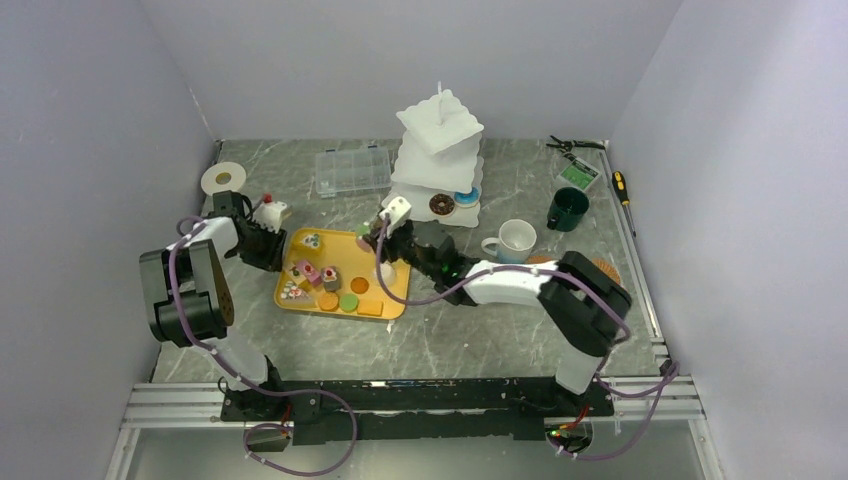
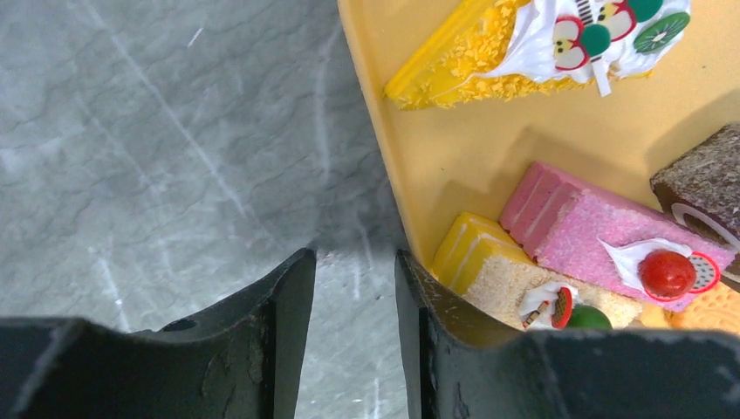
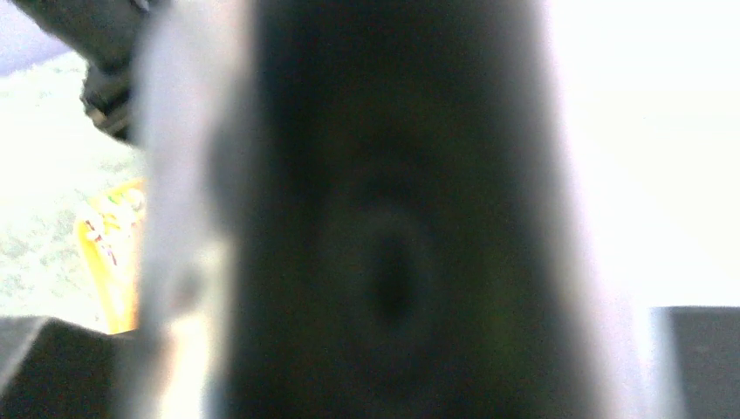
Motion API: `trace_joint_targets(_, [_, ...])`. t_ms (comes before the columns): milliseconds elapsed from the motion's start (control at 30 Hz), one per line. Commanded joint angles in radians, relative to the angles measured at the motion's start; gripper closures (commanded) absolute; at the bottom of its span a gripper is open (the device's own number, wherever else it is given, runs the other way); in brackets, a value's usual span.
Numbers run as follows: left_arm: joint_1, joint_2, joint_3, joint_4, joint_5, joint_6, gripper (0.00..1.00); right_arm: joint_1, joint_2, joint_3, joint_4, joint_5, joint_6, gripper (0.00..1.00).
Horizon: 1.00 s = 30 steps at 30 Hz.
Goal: Serve the afternoon tea
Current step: Adjust the tray at the center of the board, then place the desert on the desert table.
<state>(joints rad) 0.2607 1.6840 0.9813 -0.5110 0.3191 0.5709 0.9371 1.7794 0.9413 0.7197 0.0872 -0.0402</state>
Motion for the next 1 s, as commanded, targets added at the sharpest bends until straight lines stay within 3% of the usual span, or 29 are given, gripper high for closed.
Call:
trace_joint_targets(0, [-0.029, 0.012, 0.047, -0.043, 0.078, -0.065, 0.55, -0.052, -0.176, -0.005, -0.007, -0.026, -0.037, 0.65])
trace_joint_targets(133, [-0.020, 0.009, 0.147, -0.139, 0.086, -0.090, 0.53, -0.143, -0.320, -0.009, -0.099, -0.066, -0.034, 0.66])
trace_joint_targets(333, [0.047, 0.019, 0.327, -0.297, 0.143, -0.113, 0.27, -0.277, -0.441, 0.022, -0.278, -0.148, -0.050, 0.66])
trace_joint_targets(433, [0.075, 0.004, 0.371, -0.332, 0.169, -0.118, 0.20, -0.319, -0.472, 0.020, -0.327, -0.169, -0.055, 0.66])
trace_joint_targets(700, [0.093, -0.062, 0.401, -0.361, 0.192, -0.119, 0.17, -0.422, -0.525, -0.020, -0.349, -0.179, -0.074, 0.66])
trace_joint_targets(967, [0.099, -0.087, 0.423, -0.387, 0.214, -0.119, 0.16, -0.558, -0.442, -0.041, -0.183, -0.210, -0.028, 0.66])
